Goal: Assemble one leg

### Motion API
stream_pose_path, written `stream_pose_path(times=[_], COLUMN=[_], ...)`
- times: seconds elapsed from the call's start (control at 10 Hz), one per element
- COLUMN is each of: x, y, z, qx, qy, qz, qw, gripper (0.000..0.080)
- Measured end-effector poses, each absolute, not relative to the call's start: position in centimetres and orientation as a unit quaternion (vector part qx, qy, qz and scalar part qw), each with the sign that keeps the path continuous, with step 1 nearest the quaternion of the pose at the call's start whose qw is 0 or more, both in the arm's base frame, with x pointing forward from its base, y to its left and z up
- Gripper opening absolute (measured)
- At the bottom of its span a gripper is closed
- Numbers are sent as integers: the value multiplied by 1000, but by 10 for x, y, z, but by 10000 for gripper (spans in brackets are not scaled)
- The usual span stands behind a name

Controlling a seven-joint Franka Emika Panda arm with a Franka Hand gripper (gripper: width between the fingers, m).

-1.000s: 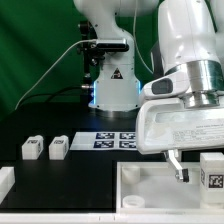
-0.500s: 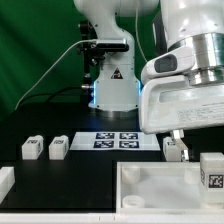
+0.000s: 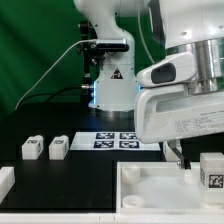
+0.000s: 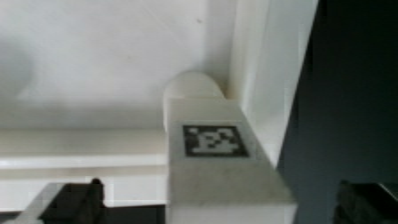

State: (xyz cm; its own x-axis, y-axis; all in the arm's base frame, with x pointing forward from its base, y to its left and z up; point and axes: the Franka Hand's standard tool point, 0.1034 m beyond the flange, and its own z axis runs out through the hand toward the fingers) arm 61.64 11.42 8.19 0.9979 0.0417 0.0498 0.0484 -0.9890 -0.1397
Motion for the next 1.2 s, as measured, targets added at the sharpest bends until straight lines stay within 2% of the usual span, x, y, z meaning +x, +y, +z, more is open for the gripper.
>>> stream_pose_path(times=[0.1, 0.2, 0.5, 0.6, 0.7, 0.8, 1.0, 1.2], x=[618, 627, 624, 624, 624, 624, 624, 629], y=[113, 116, 115, 115, 115, 114, 114, 115], z=[81, 81, 79, 78, 78, 78, 78, 79], qx=[-997, -998, -998, -998, -998, -998, -997, -965], qy=[-14, -4, 1, 1, 8, 19, 41, 254], qz=[24, 0, 3, 3, 4, 4, 5, -3], qw=[67, 65, 65, 65, 65, 64, 65, 64], gripper=[649, 649, 622, 443, 443, 290, 292, 292])
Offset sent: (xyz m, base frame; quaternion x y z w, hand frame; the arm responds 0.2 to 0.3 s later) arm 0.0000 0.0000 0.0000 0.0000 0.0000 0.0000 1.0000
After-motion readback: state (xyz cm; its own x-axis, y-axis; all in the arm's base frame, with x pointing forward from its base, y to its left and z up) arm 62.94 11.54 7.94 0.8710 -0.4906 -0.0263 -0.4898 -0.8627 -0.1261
